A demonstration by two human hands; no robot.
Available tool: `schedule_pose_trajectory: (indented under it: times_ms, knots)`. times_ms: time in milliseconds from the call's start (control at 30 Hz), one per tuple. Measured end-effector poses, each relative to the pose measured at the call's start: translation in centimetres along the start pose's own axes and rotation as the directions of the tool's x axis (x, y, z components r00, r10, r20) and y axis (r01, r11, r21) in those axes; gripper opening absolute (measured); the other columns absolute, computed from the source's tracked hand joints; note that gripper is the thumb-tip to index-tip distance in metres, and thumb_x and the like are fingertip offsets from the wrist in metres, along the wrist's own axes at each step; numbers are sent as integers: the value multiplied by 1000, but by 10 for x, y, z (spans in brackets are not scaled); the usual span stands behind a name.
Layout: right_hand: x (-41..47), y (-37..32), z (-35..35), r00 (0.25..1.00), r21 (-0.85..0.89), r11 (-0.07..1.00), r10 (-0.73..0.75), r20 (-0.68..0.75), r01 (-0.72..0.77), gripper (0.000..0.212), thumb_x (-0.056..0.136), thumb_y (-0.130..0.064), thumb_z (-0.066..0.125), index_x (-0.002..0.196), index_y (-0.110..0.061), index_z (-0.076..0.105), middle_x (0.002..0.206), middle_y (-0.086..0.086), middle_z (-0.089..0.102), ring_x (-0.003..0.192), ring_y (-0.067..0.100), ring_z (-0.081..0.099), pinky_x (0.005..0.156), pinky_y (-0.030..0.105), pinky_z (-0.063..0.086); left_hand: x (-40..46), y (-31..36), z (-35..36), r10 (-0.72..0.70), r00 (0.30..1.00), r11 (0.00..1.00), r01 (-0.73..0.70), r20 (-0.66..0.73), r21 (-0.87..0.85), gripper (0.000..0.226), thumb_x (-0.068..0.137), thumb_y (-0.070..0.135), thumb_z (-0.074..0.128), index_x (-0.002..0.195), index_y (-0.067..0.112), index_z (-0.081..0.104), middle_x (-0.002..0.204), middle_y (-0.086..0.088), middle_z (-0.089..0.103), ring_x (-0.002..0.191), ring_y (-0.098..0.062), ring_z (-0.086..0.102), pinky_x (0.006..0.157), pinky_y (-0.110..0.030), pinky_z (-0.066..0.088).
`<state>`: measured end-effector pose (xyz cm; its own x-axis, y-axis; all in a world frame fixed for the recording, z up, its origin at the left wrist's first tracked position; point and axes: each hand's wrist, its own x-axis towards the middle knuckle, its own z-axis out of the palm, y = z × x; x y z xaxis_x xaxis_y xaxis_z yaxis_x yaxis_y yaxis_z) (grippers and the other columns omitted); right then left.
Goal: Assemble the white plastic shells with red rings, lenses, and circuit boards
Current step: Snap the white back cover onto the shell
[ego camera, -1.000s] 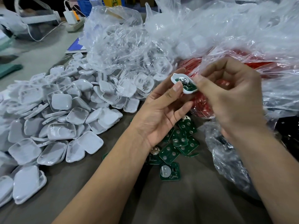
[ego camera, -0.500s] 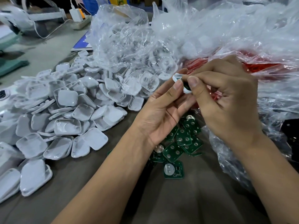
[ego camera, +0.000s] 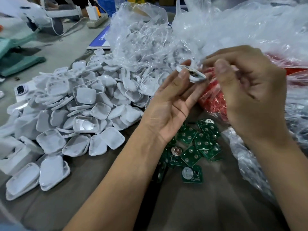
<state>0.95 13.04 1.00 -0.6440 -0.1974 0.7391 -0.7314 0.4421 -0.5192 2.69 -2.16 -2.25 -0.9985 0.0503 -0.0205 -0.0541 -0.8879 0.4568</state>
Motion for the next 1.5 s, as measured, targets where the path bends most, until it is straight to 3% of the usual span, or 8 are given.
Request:
schedule_pose_trajectory:
  times_ms: [100, 200, 333, 667, 767, 867, 933, 1500]
  knots:
    - [-3, 0, 7, 989, 77, 986, 147, 4, -147, 27, 108, -21, 54, 97, -8, 75, 81, -8, 69, 68, -1, 62, 61, 14, 43, -1, 16, -2, 87, 996, 991, -85, 11, -103, 38, 80, 6, 72, 116, -6, 68, 117, -30, 68, 106, -38, 70, 85, -37, 63]
    - [-8, -2, 22, 882, -99, 978, 208, 423, -183, 14, 101, -22, 66, 102, -16, 78, 87, -12, 69, 72, 4, 62, 68, 9, 46, -4, 33, -1, 168, 985, 962, -156, 37, -225, 37, 77, 3, 73, 112, -9, 69, 116, -30, 65, 98, -42, 71, 84, -41, 64]
    - [-10, -8, 59, 686, -253, 957, 90, 722, 139, 23, 101, -18, 58, 119, -16, 72, 128, 0, 56, 116, 24, 57, 97, 41, 51, -6, 41, 2, 216, 975, 932, -191, 47, -307, 40, 75, 1, 75, 113, -9, 68, 124, -28, 60, 104, -44, 67, 85, -43, 63]
    - [-10, -6, 67, 716, -344, 903, 63, 696, 255, 21, 102, -14, 58, 122, -13, 65, 128, 3, 52, 120, 23, 49, 100, 35, 49, -6, 39, 3, 237, 971, 926, -214, 40, -311, 41, 78, 4, 72, 116, -8, 65, 116, -29, 63, 103, -43, 68, 79, -42, 65]
    - [-20, 2, 37, 801, -143, 987, 140, 582, -69, 2, 103, -21, 60, 102, -21, 59, 98, -13, 58, 92, 6, 55, 80, 20, 45, -6, 35, 2, 203, 976, 937, -172, 77, -303, 48, 73, -1, 78, 119, -7, 65, 117, -28, 62, 105, -43, 67, 80, -42, 64]
    - [-25, 15, 8, 737, 198, 780, 430, 521, -594, 8, 104, -27, 55, 99, -23, 60, 89, -4, 72, 75, 10, 73, 59, 22, 58, -6, 29, 3, 172, 981, 955, -145, 86, -261, 56, 69, -4, 84, 121, -6, 65, 119, -28, 62, 107, -42, 66, 83, -40, 64]
    - [-24, 20, -1, 685, 412, 554, 509, 521, -724, 10, 107, -18, 53, 103, -12, 60, 97, 6, 78, 82, 26, 78, 52, 27, 58, -5, 25, 2, 145, 985, 969, -122, 95, -216, 61, 65, -4, 87, 122, -5, 66, 119, -29, 64, 107, -41, 67, 82, -39, 64]
    - [-17, 23, -9, 581, 618, 111, 501, 641, -778, 29, 85, -4, 62, 108, 5, 76, 88, 22, 70, 57, 13, 59, 42, 16, 44, 7, 9, -3, 71, 994, 988, -60, 77, -143, 40, 84, 9, 64, 123, -2, 65, 115, -26, 65, 104, -39, 70, 83, -36, 62]
